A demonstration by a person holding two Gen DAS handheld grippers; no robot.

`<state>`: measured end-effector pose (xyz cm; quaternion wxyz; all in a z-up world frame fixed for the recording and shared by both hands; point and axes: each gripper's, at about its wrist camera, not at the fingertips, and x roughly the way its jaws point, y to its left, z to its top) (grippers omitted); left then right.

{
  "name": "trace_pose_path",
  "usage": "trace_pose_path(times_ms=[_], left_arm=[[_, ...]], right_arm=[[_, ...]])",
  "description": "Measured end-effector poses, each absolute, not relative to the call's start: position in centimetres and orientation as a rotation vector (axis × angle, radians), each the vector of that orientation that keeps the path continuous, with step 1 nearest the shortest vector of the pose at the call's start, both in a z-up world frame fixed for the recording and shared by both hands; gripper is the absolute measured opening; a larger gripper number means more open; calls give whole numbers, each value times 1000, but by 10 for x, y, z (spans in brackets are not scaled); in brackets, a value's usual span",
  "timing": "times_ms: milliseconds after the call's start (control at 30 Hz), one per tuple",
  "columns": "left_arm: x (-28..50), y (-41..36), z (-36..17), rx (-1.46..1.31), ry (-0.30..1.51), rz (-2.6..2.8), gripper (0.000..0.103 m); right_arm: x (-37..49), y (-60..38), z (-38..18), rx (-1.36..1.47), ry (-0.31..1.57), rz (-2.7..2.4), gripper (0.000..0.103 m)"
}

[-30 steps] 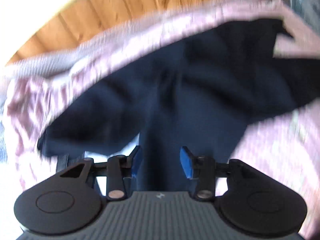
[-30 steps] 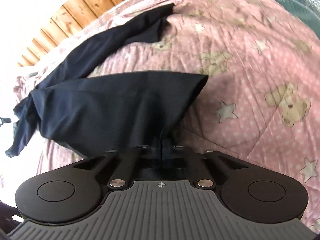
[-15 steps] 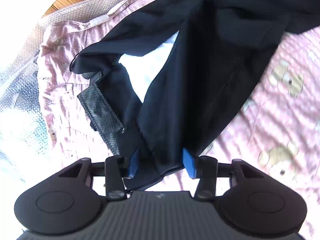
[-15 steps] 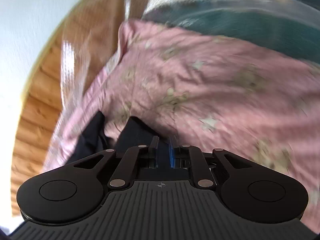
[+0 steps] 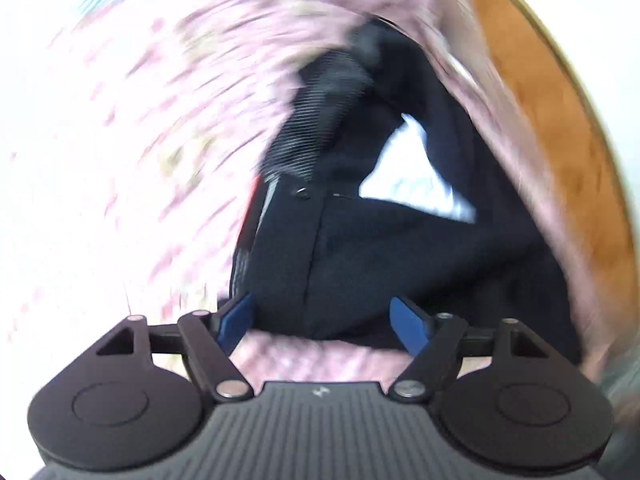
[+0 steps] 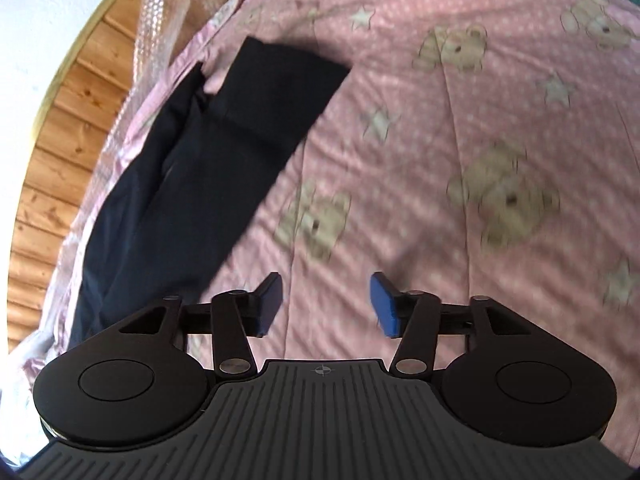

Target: Fold clothes

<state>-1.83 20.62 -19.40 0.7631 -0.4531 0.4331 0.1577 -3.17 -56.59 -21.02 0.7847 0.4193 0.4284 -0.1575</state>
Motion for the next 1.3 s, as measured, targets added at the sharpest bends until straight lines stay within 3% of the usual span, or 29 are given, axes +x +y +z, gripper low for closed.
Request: trace_pose_path(times_ms=[100, 300, 333, 400, 500, 567, 767, 900, 967, 1000, 1033, 1067, 1300], left_arm=[[-45, 213, -207, -1257, 850, 422, 77], [-36, 205, -223, -1294, 834, 475, 77], [-26, 209, -225, -1271, 824, 468, 63], [-1, 219, -215, -1131, 824, 454, 8], [11, 249, -159, -1005, 626, 448, 8], [20, 273, -135, -986, 598, 452, 8], [47, 289, -160, -871, 846, 505, 9], [36, 285, -179, -892, 873, 554, 11], [32, 283, -183, -894, 877, 575, 12], [32, 282, -184, -882, 885, 583, 12], [32, 282, -183, -867, 893, 590, 11], [32, 281, -181, -848, 901, 594, 11], [20, 283, -153, -804, 903, 582, 9]], right_arm=[[-35, -554, -208, 900, 940, -325, 58], [-29, -531, -201, 872, 945, -283, 62], [-26, -529, -201, 867, 945, -274, 62], [-19, -525, -200, 857, 943, -257, 62], [-4, -528, -193, 846, 905, -246, 62], [7, -533, -190, 859, 869, -243, 64], [30, -552, -210, 928, 794, -315, 68], [36, -567, -224, 1008, 723, -351, 68], [47, -574, -231, 1016, 714, -360, 53], [53, -577, -233, 1007, 720, -362, 25], [59, -580, -236, 999, 726, -364, 8], [62, -583, -237, 999, 731, -370, 0], [25, -587, -202, 956, 651, -380, 0]])
